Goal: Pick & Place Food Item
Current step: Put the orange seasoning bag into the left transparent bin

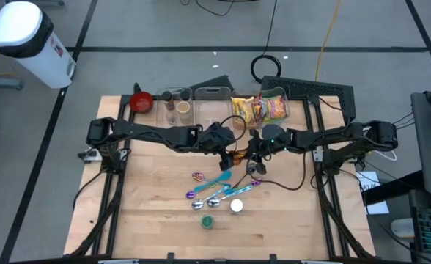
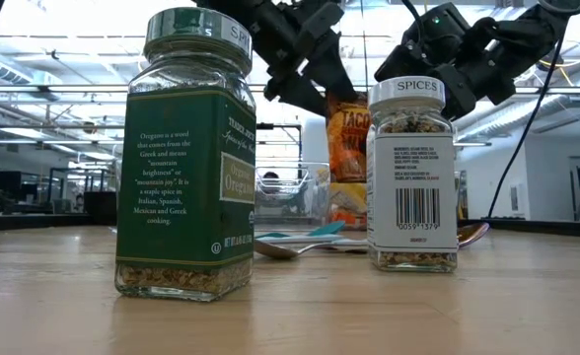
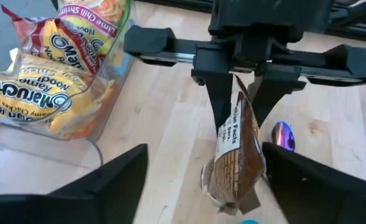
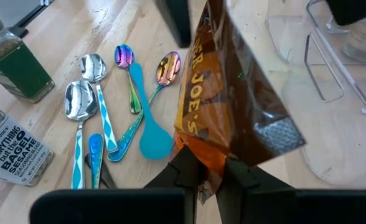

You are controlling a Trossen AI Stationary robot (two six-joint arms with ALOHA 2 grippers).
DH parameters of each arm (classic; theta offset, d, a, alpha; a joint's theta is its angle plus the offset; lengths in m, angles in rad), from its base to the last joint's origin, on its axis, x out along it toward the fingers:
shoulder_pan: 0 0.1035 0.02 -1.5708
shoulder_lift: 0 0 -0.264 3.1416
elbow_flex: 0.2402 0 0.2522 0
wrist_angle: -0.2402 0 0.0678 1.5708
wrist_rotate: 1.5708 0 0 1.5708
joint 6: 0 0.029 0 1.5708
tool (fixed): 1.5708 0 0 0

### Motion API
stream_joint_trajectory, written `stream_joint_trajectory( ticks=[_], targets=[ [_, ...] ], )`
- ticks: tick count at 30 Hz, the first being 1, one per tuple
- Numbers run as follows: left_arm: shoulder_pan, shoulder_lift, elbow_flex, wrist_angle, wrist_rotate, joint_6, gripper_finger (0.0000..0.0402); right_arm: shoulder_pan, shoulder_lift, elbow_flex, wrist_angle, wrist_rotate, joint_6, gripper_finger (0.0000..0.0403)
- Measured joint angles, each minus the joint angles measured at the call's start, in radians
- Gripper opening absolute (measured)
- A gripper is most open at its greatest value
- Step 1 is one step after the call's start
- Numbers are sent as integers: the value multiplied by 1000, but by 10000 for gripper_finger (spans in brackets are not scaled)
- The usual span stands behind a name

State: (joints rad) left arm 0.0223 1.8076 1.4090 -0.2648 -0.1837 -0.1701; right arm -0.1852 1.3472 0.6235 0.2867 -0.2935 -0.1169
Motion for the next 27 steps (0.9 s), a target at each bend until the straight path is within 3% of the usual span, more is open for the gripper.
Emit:
stream_joint_trajectory(
  ticks=[9, 19, 23, 27],
  targets=[
    [0, 0, 0, 7, 52, 7, 147, 0, 0, 0, 0, 0, 0, 18],
    [-1, -1, 0, 7, 52, 35, 16, 0, 0, 0, 0, 3, 0, 19],
    [-14, -28, -1, 0, 22, 11, 8, 0, -2, 0, 13, 14, 41, 32],
    [-52, -98, -1, -43, -116, 27, 5, 0, -21, 5, 26, 30, 80, 64]
  ],
)
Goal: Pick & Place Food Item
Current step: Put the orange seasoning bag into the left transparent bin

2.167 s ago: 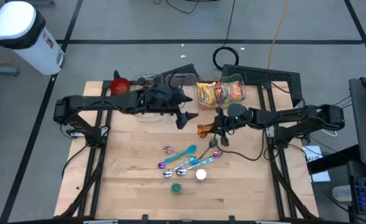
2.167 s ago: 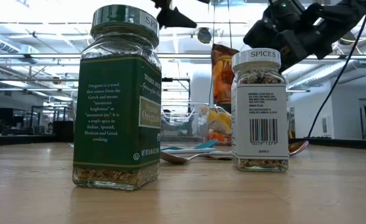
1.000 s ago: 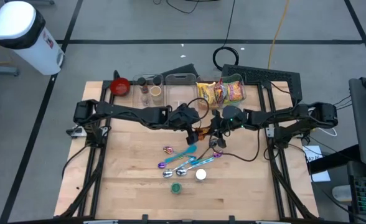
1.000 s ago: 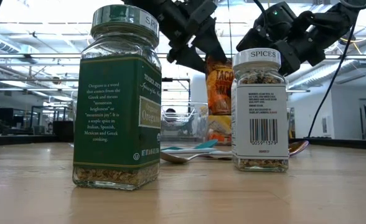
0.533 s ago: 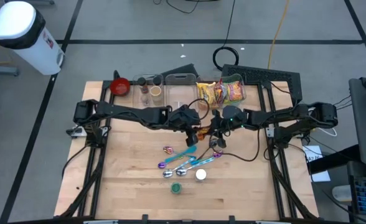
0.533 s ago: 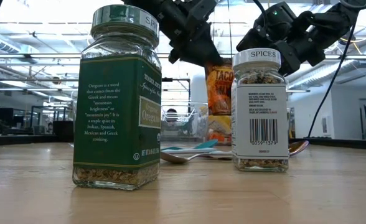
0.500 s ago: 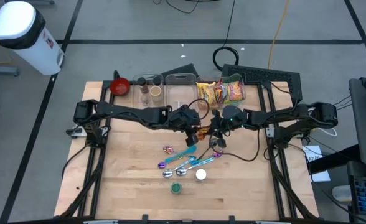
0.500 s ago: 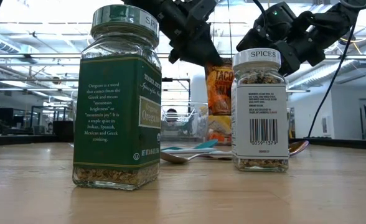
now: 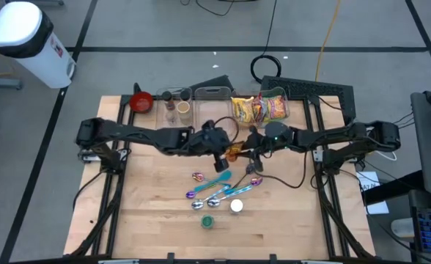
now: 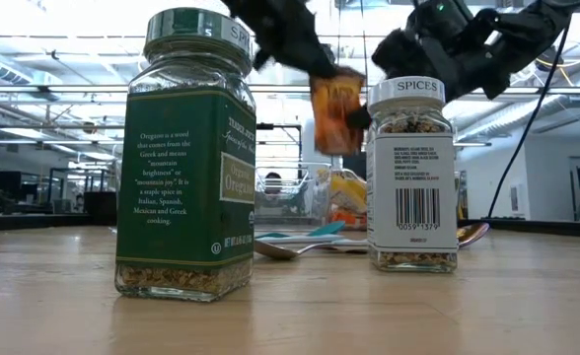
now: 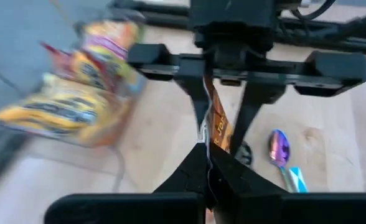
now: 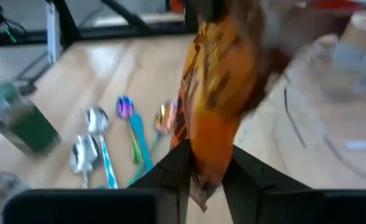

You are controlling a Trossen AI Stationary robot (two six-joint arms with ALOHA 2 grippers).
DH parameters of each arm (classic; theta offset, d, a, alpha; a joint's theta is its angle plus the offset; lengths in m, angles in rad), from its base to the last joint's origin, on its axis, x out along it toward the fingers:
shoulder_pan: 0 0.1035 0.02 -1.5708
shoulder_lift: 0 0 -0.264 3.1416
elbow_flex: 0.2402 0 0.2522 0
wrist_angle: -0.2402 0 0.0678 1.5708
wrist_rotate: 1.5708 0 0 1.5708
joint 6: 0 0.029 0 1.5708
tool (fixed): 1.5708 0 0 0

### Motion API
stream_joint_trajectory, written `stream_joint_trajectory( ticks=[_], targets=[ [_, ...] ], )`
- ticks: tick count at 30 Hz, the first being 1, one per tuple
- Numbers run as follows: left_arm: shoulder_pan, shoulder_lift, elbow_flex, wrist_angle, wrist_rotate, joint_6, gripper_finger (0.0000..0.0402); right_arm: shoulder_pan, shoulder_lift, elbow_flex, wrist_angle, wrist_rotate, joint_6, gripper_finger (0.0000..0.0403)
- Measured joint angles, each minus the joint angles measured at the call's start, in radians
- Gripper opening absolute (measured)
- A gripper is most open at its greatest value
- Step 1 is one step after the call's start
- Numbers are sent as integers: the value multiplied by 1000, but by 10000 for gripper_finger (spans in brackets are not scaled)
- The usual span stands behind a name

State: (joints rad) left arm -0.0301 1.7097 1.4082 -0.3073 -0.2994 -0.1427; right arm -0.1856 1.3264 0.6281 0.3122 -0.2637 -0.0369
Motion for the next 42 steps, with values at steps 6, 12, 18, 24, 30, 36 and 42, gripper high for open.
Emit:
stream_joint_trajectory(
  ticks=[6, 12, 18, 24, 30, 36, 42],
  targets=[
    [-64, -97, 3, -88, -262, -14, 4, 13, -67, -13, -77, -2, 26, 129],
    [-85, -137, 0, -202, -409, -94, 4, 23, -161, -5, -127, -2, 33, 175],
    [-93, -175, 1, -371, -583, -281, 3, 24, -220, -4, -157, -2, 33, 192],
    [-91, -255, -19, -550, -713, -439, 3, 24, -227, -4, -174, -1, 27, 186],
    [-65, -440, -174, -542, -726, -507, 2, 24, -227, -6, -177, -1, 24, 184],
    [5, -611, -462, -357, -708, -542, 2, 24, -226, -6, -141, -1, 22, 187],
    [113, -661, -695, 17, -620, -464, 2, 24, -226, -6, -114, 0, 22, 181]
  ],
)
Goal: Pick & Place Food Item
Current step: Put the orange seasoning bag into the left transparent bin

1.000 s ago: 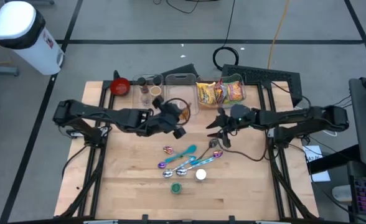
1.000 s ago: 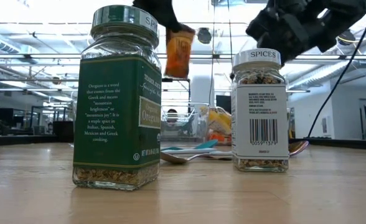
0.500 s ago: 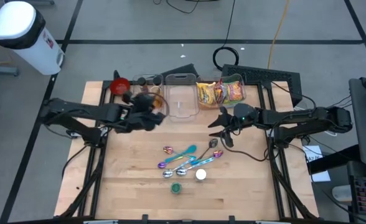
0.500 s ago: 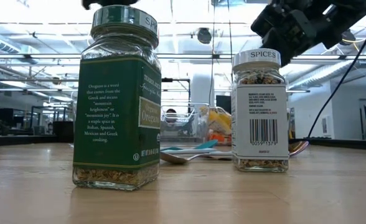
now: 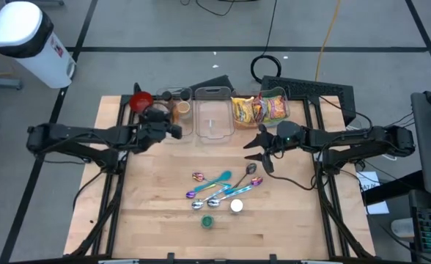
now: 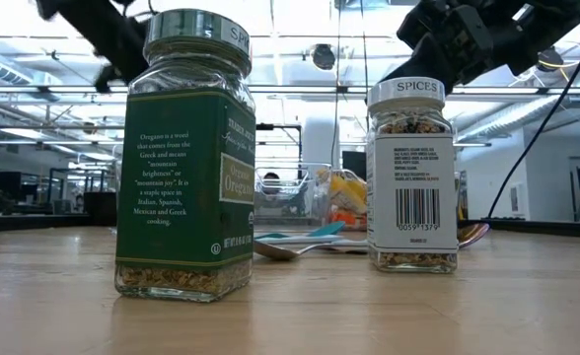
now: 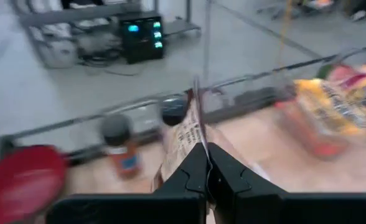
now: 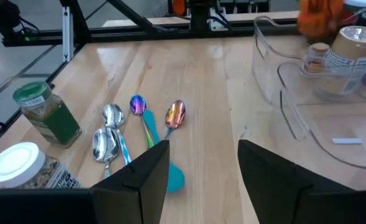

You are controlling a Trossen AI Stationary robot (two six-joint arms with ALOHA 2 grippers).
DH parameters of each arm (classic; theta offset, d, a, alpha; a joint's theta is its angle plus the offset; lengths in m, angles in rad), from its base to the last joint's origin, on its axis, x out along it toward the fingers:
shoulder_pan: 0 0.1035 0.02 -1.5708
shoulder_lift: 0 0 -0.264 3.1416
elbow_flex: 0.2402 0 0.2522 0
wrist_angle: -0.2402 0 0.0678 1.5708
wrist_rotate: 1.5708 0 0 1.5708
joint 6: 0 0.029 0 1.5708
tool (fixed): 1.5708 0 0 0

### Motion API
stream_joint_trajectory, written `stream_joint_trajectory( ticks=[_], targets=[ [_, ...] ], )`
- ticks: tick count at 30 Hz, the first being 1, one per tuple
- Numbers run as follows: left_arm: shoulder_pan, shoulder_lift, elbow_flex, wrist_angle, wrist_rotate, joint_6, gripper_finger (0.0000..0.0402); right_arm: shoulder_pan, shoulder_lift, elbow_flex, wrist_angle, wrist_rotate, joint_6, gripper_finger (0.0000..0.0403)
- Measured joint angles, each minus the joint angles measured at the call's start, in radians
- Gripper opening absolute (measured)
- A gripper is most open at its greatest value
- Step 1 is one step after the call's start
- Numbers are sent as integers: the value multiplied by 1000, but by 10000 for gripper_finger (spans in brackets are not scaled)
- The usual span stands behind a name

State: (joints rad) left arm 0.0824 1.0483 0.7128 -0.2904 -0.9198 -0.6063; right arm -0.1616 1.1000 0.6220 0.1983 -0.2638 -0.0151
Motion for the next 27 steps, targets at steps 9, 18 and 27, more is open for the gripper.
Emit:
stream_joint_trajectory(
  ticks=[9, 18, 27],
  targets=[
    [102, 117, -103, 307, 180, 18, 2, 0, 0, 0, 8, 0, -4, 180],
    [115, 209, -98, 400, 247, 16, 1, 0, 0, 0, 7, 0, -4, 181],
    [113, 224, -98, 423, 250, -20, 2, 0, 0, 0, 7, 0, -4, 182]
  ],
)
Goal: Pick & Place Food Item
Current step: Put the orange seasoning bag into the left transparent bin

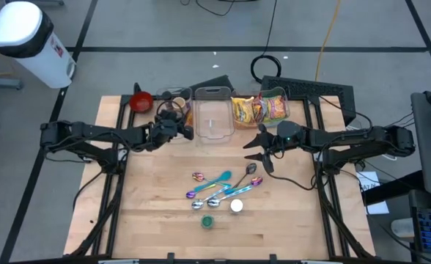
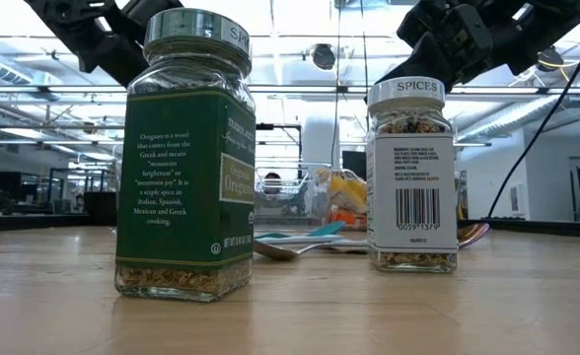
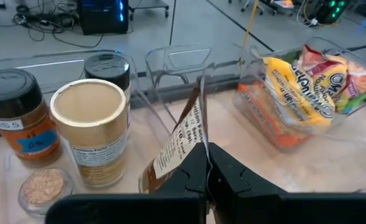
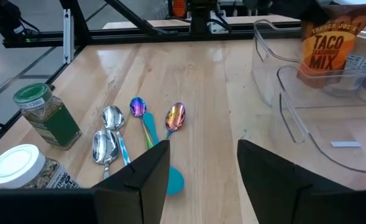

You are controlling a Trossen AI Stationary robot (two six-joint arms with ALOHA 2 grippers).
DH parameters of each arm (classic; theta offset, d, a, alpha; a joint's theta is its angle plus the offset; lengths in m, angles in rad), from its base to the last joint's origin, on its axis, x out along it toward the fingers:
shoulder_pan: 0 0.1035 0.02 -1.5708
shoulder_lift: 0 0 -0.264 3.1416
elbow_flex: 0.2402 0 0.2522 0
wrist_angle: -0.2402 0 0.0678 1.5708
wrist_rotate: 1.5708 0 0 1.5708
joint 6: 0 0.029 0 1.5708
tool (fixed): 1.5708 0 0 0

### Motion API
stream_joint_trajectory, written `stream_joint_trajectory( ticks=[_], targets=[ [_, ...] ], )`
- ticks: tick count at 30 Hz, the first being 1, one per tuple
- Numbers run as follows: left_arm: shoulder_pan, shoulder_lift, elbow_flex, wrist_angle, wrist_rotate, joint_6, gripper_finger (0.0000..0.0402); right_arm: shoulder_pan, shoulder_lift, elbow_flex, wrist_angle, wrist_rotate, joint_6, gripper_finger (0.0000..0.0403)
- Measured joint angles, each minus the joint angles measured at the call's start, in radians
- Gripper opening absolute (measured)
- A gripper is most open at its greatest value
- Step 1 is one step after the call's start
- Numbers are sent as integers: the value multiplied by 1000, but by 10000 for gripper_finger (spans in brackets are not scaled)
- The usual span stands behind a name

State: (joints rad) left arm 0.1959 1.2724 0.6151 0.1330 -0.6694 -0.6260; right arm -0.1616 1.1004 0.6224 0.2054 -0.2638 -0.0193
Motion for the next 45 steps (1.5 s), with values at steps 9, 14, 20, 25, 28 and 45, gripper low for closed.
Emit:
stream_joint_trajectory(
  ticks=[9, 14, 20, 25, 28, 45],
  targets=[
    [17, 57, 2, 92, -14, 1, 3, 0, 0, 0, 8, 0, 0, 183],
    [58, 129, 2, 180, -5, 23, 5, 0, 0, 0, 7, 0, 1, 183],
    [104, 188, 1, 222, -4, 22, 8, 0, 0, 0, 7, 0, 3, 183],
    [131, 214, 1, 233, -4, 21, 3, 0, 0, 0, 7, 0, 2, 183],
    [141, 215, 1, 238, -4, 18, 10, 0, 0, 0, 7, 0, 1, 183],
    [162, 216, 1, 236, -10, -38, 8, 0, 0, 0, 7, 0, 0, 183]
  ],
)
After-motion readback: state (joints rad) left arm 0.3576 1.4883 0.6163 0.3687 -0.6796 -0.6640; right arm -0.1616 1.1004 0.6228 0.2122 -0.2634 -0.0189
